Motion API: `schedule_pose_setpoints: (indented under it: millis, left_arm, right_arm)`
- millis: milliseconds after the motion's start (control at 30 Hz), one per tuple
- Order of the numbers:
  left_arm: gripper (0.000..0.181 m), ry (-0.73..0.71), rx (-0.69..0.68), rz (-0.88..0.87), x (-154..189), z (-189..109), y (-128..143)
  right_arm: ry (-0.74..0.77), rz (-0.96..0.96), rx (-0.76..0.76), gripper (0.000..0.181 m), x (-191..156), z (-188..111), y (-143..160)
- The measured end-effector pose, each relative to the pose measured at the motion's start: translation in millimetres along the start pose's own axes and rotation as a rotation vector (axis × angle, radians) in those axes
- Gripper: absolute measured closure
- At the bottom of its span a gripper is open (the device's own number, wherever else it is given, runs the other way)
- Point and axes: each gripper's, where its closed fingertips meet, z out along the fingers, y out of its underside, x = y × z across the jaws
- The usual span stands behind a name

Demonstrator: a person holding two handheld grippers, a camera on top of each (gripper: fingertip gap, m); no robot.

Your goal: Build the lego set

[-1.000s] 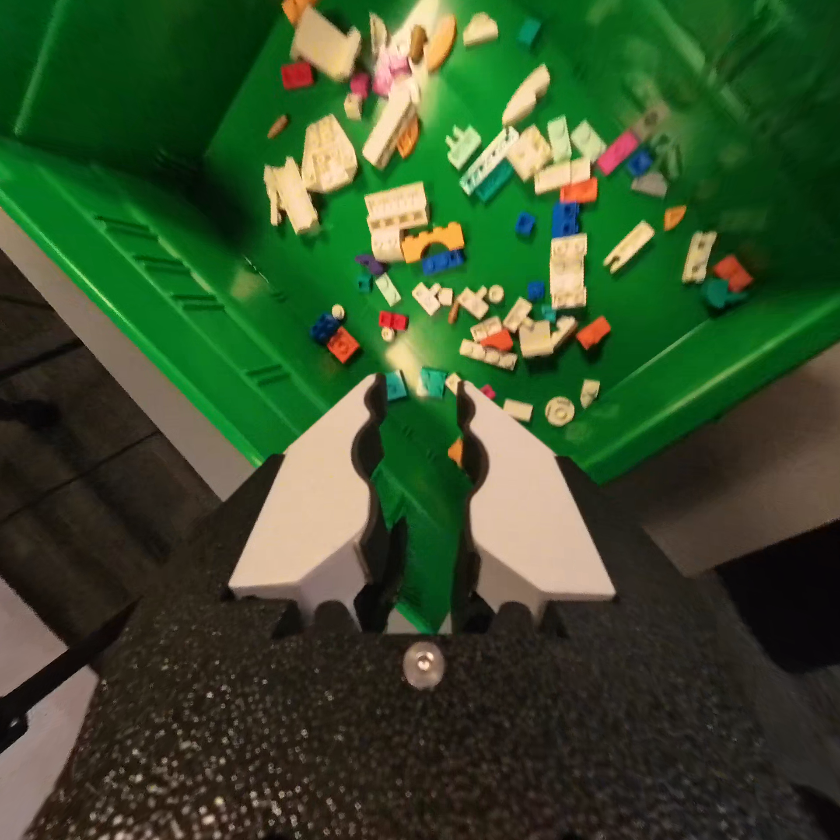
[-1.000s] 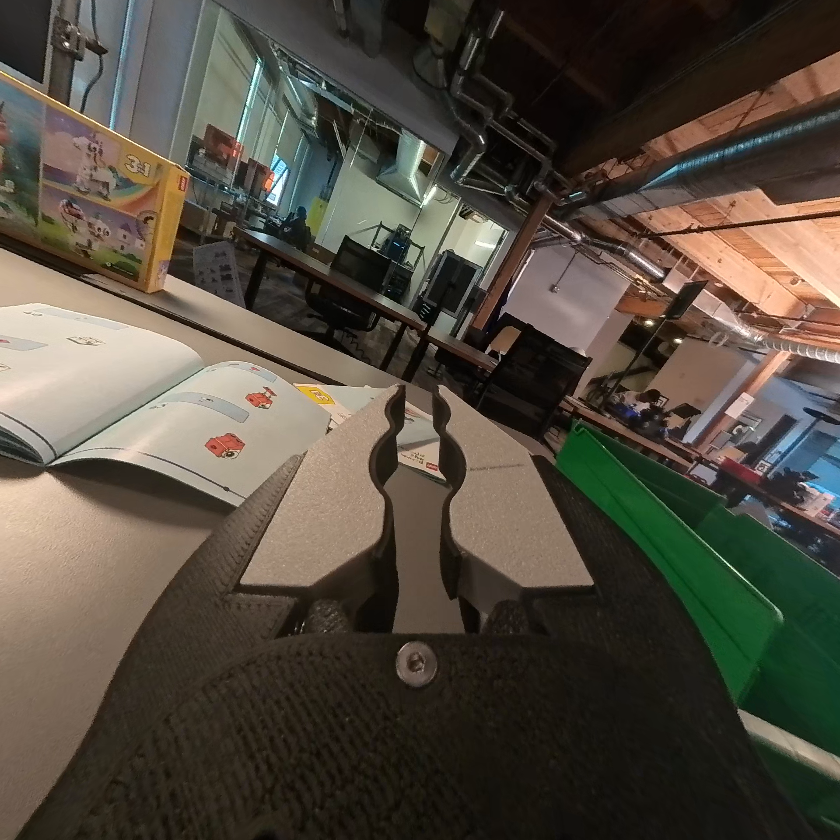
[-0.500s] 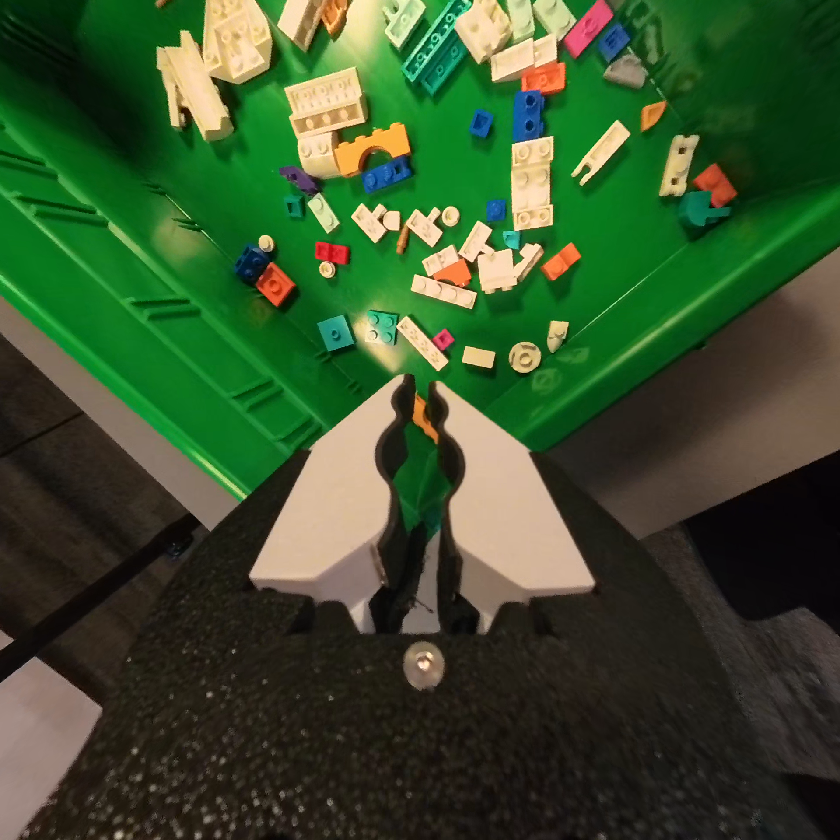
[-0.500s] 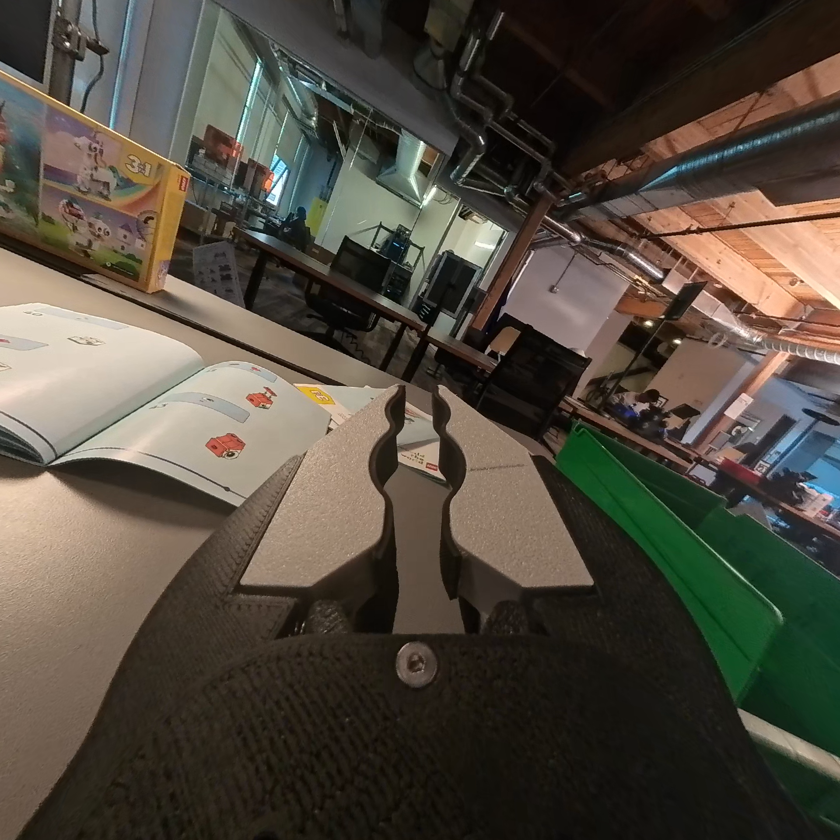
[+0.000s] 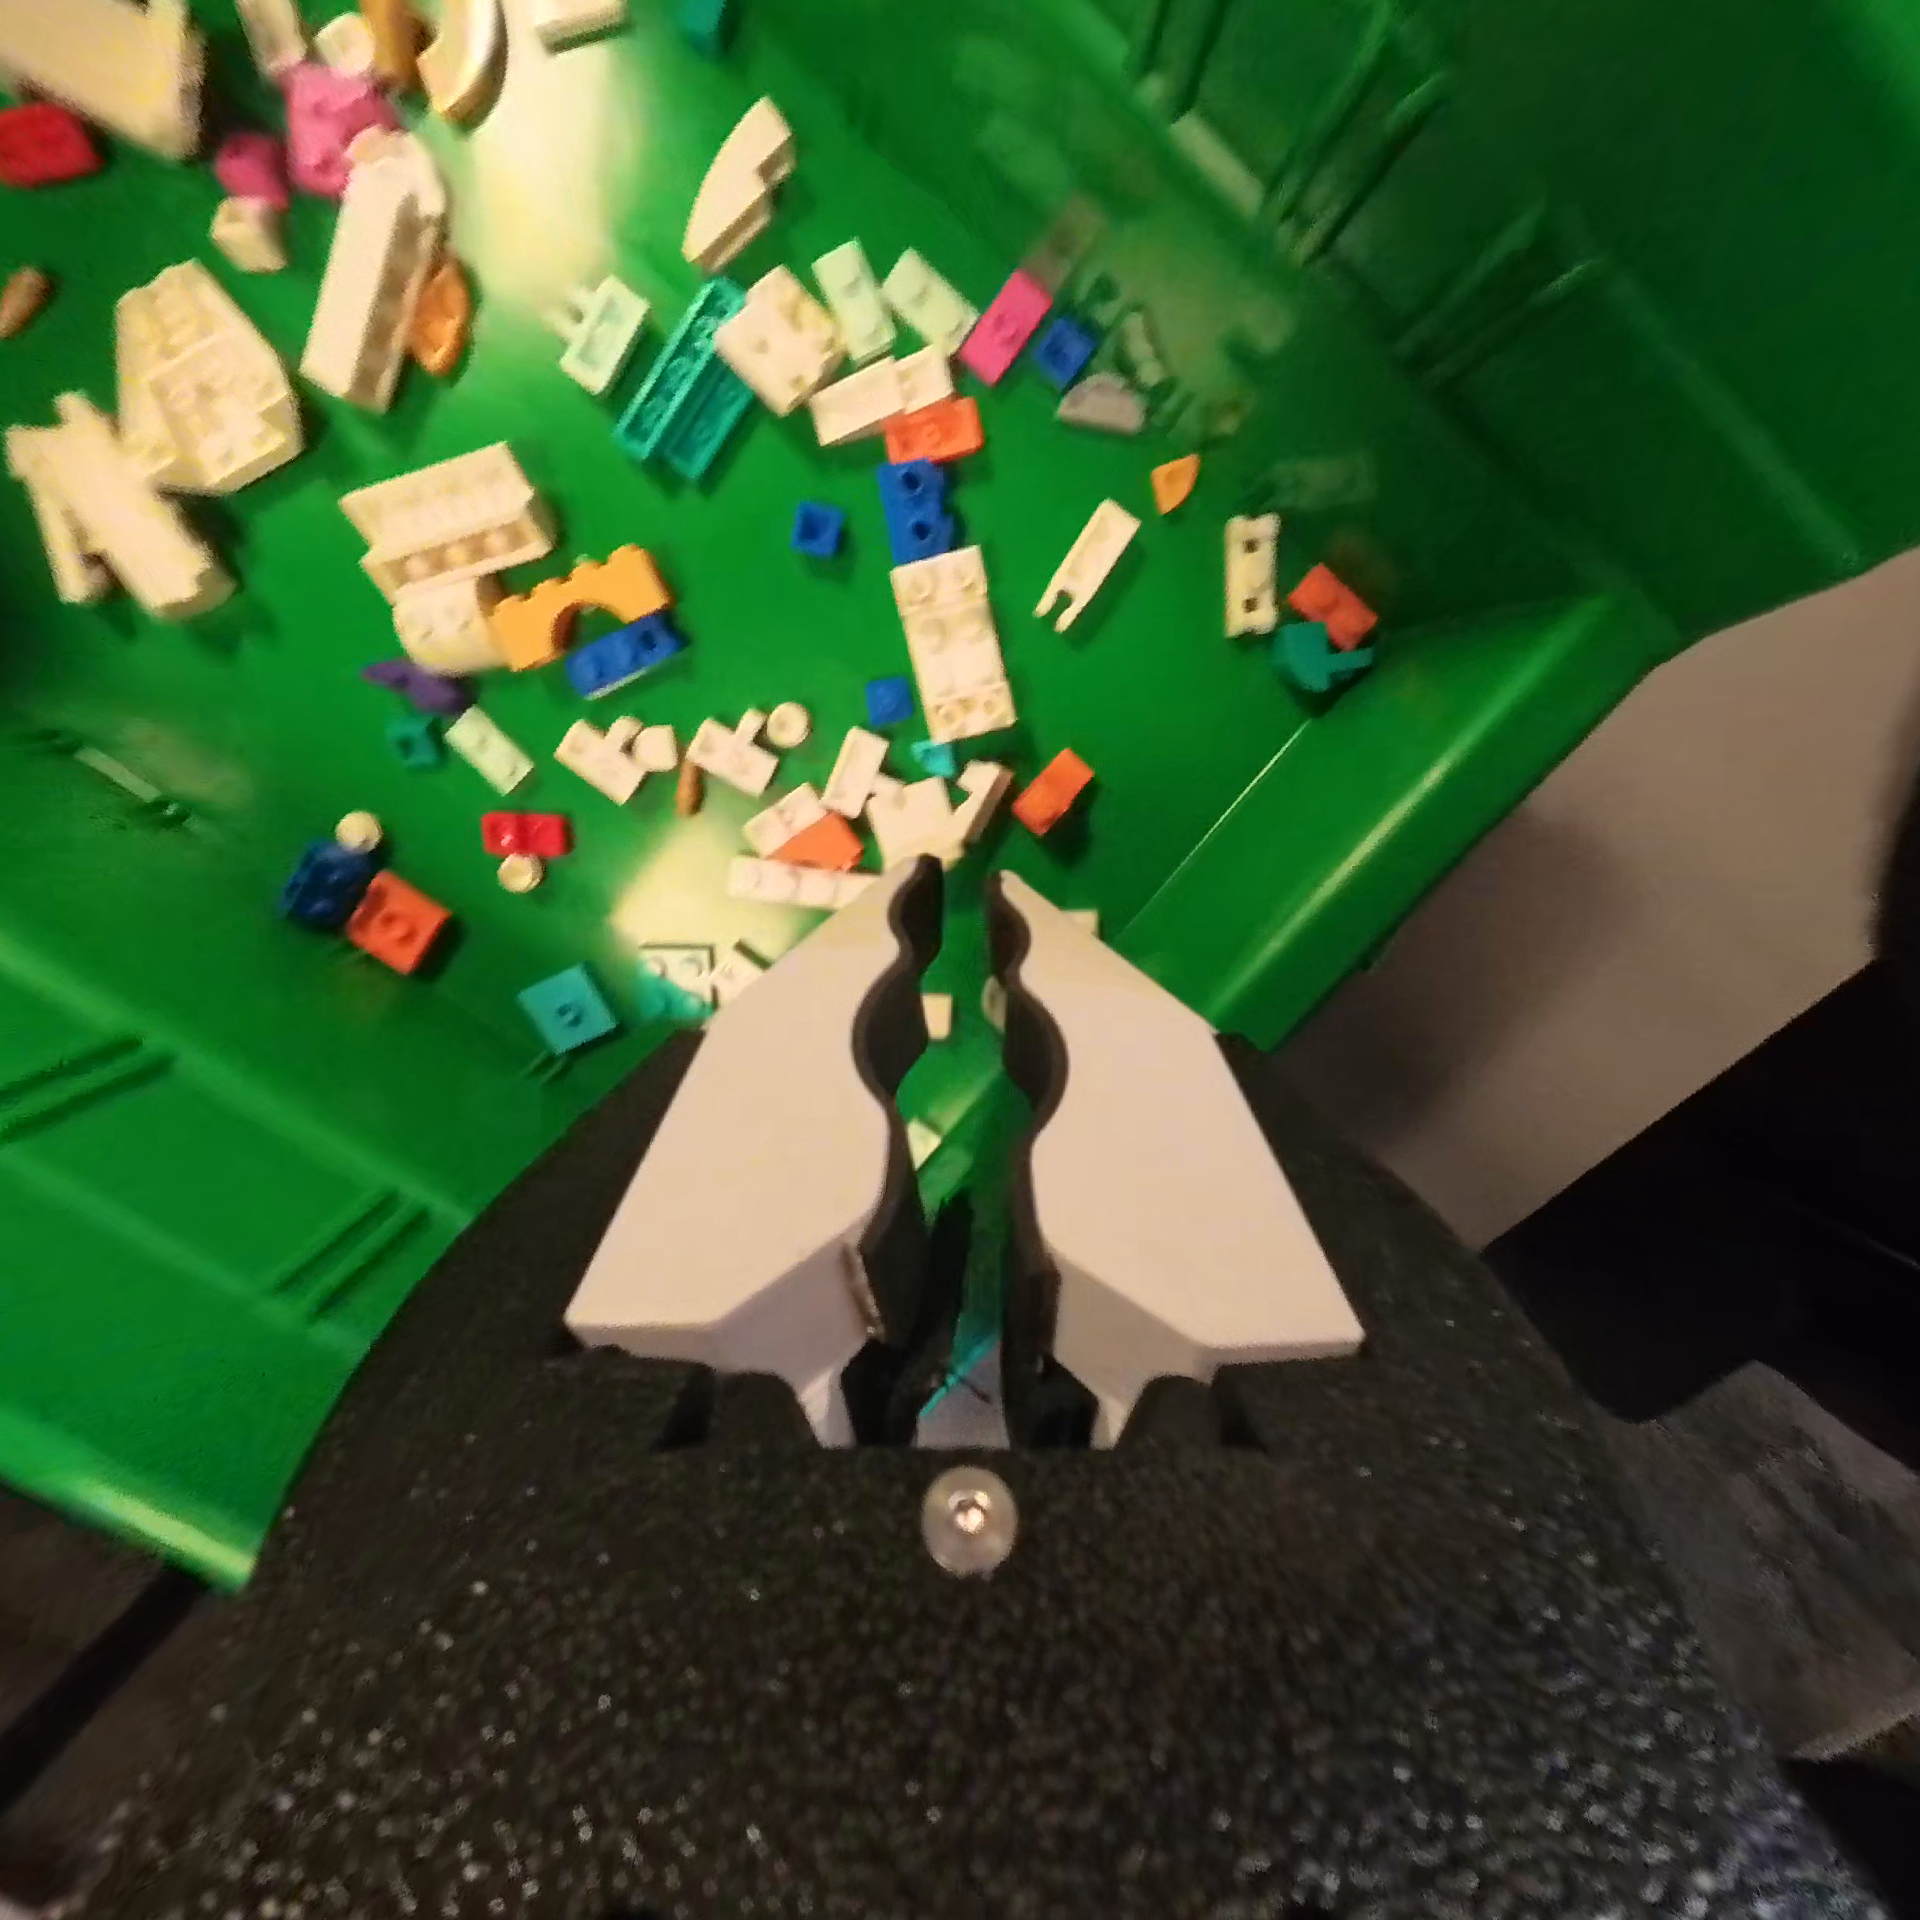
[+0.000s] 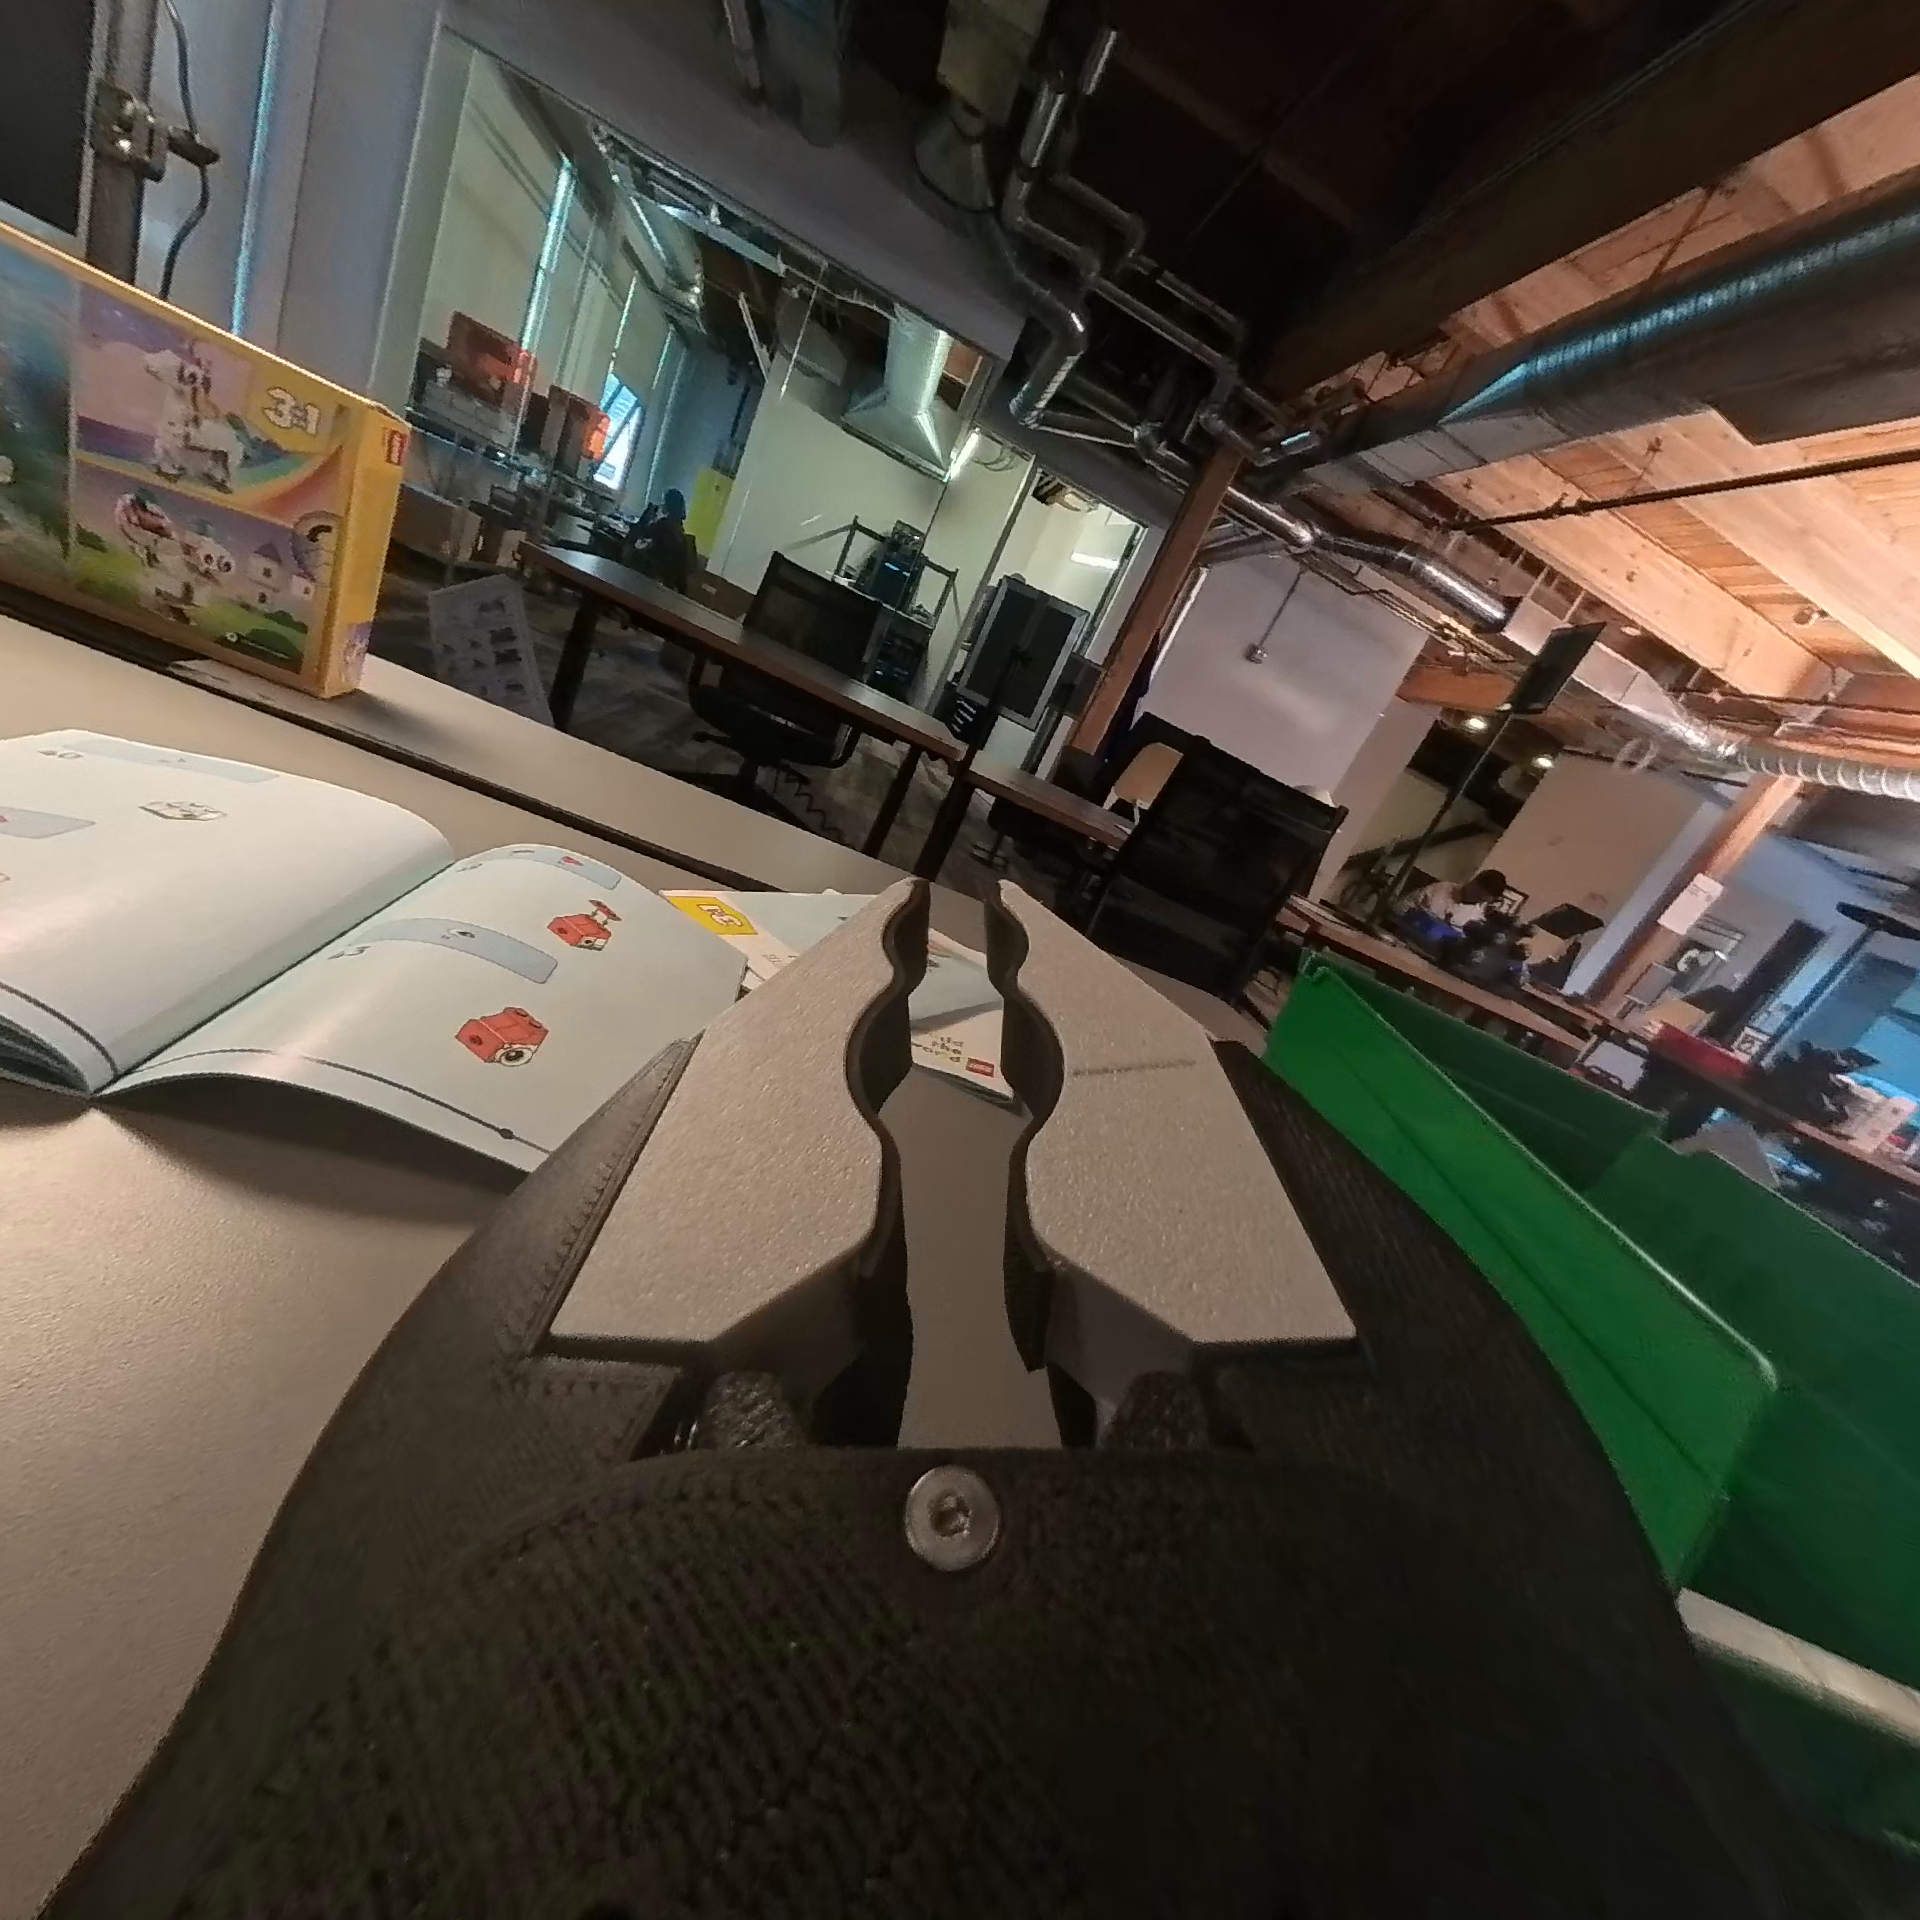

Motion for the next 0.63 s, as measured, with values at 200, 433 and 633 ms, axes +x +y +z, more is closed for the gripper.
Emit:
schedule_pose_setpoints:
  millis: [200, 433, 633]
  left_arm:
    - [0.175, -0.068, -0.040, 0.035, -6.4, 5.7, 1.7]
    - [0.174, -0.206, -0.006, -0.139, -33.6, -4.8, 8.6]
    - [0.167, -0.273, 0.143, -0.211, -43.6, -10.3, -7.7]
  right_arm:
    - [0.009, -0.006, -0.007, 0.173, 1.0, 0.1, 0.9]
    - [0.011, -0.026, -0.020, 0.173, -0.3, 1.0, 2.5]
    - [0.015, -0.036, -0.025, 0.173, -0.5, 1.2, 3.2]
